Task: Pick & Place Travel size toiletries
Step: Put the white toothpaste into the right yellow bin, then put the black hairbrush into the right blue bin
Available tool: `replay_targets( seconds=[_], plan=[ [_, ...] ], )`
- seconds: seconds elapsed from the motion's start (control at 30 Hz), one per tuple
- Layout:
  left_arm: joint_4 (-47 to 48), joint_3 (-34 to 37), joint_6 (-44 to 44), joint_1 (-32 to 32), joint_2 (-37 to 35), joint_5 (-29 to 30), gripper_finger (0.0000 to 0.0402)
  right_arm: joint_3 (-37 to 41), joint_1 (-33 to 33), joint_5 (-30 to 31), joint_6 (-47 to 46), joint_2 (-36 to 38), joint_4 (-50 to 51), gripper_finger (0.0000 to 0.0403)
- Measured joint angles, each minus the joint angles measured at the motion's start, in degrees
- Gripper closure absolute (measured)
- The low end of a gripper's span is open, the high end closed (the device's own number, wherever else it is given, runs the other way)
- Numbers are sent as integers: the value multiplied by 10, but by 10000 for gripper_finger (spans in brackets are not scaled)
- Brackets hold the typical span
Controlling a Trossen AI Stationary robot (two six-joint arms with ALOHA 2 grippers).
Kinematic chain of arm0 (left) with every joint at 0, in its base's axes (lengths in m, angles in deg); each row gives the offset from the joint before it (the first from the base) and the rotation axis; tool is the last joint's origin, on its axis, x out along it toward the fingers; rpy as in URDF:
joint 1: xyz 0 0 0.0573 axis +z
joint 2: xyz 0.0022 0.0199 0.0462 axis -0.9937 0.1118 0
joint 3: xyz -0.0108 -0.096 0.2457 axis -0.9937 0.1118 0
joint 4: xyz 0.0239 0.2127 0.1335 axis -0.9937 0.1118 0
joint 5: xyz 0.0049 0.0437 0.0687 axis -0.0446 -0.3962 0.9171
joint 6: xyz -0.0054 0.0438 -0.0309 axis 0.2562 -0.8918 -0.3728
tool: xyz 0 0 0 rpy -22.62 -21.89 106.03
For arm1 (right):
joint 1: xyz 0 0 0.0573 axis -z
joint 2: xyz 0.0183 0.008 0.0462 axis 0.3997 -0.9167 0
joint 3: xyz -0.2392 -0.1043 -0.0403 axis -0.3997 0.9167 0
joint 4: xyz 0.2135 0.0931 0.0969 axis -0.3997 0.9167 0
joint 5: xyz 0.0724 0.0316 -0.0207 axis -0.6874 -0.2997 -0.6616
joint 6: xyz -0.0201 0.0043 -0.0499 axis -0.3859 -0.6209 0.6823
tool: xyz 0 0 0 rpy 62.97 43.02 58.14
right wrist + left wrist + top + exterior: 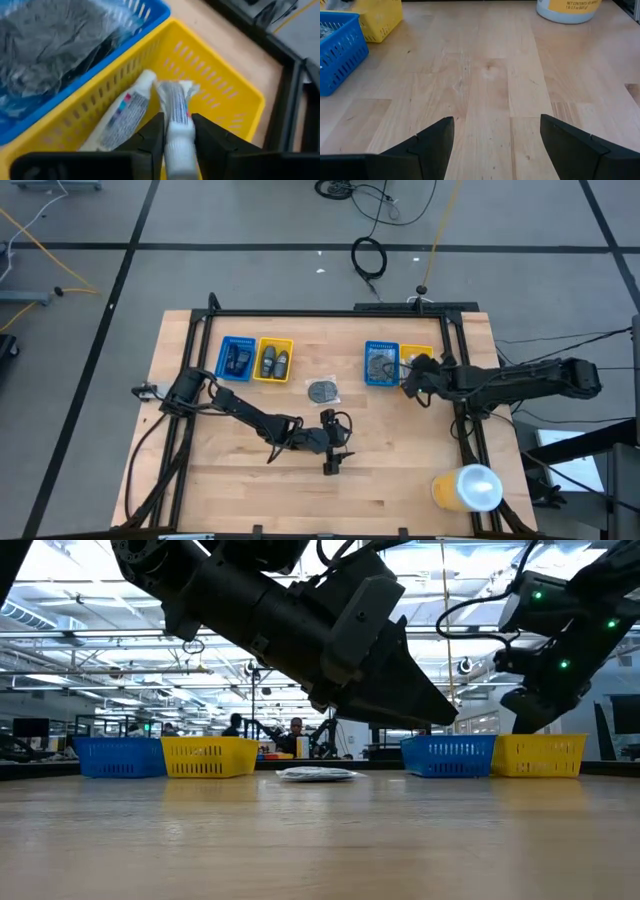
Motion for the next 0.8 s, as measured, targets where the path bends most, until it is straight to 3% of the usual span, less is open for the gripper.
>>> replay_targets(
  seconds=[0.2,0.4,0.5,0.63,0.8],
  plan=[
    [0,0,1,0,0,0,110,0,2,-56,13,10,1,268],
    [0,0,2,0,0,0,110,0,2,-56,39,51,0,224],
    [5,0,13,0,0,0,110,0,2,-58,49,83,-1,221],
    [37,0,34,0,-4,8,110,0,-4,-107,66,125,-17,235],
    [120,-4,55,-6,-47,89,110,0,-62,-194,99,133,-116,255]
  ],
)
